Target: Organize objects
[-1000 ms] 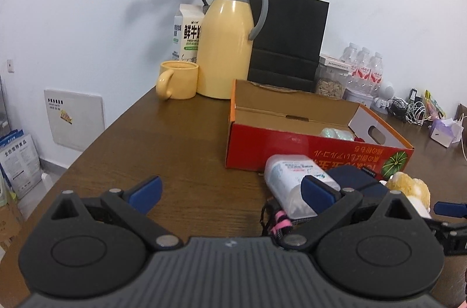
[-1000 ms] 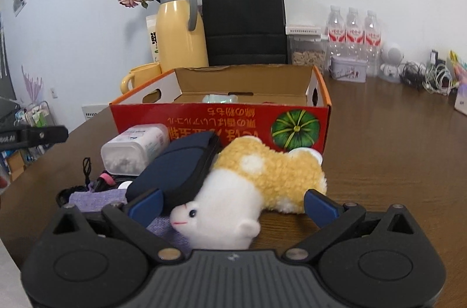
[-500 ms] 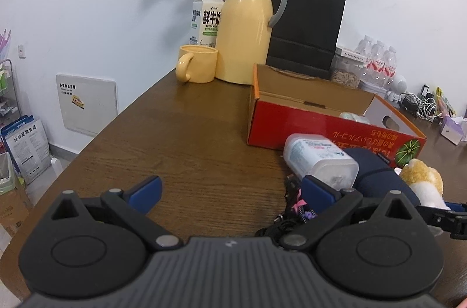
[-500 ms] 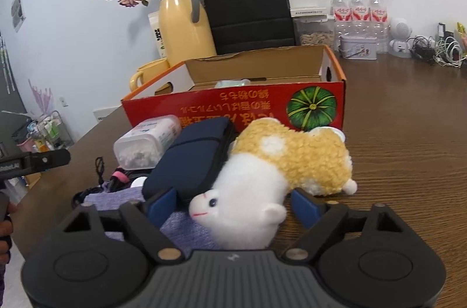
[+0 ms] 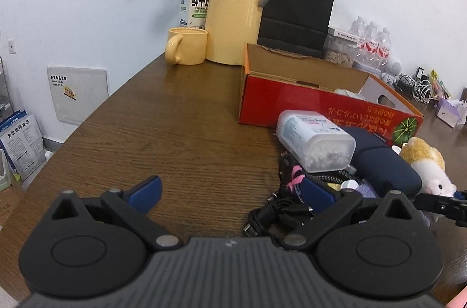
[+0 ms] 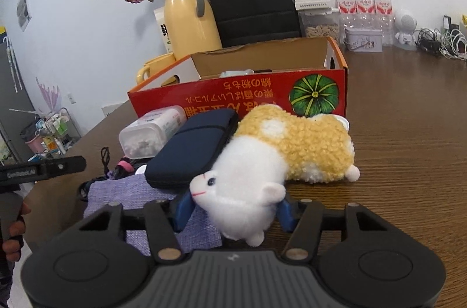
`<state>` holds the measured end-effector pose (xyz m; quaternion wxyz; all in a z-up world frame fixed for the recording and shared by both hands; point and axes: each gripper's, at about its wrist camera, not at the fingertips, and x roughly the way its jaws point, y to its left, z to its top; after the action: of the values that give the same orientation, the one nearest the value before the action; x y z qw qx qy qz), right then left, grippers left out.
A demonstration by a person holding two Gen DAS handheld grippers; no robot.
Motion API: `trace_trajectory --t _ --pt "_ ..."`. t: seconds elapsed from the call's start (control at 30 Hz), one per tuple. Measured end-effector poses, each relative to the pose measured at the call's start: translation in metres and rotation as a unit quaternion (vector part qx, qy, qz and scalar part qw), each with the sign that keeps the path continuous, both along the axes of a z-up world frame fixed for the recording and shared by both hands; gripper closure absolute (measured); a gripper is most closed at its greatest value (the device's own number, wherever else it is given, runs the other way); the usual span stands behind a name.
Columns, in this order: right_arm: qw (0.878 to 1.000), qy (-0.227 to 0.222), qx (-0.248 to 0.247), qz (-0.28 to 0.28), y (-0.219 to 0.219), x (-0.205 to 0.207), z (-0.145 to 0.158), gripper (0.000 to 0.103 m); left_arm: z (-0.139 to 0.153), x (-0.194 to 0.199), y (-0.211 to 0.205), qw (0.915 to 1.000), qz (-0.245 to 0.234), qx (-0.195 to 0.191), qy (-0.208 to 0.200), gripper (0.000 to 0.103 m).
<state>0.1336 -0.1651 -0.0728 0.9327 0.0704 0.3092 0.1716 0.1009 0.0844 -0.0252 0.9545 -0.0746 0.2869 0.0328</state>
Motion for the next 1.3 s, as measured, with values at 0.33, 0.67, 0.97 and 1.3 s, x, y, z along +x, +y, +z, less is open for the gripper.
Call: trace_trajectory --t 0.33,0.67,0.97,1.3 --pt "0.999 -0.017 -0.033 0.024 -0.015 -0.014 0.000 0.047 -0.015 0.000 -0.005 0.9993 -0.021 0.013 0.027 0.002" --pt "0.998 -0.015 -0.049 0.021 -0.019 -0.014 0.000 0.033 -0.013 -0.004 -0.016 0.9971 -0.075 0.005 0.013 0.050" --pt "0.999 -0.012 -0.033 -0.018 -0.026 -0.008 0.006 0.027 -0.018 -0.003 0.001 0.9983 -0.047 -0.029 0.019 0.050" --pt "0.999 0.010 -0.024 -0.023 -0.024 0.000 -0.001 0.041 -0.019 -0.005 -0.001 0.9958 -0.075 -0.049 0.016 0.081"
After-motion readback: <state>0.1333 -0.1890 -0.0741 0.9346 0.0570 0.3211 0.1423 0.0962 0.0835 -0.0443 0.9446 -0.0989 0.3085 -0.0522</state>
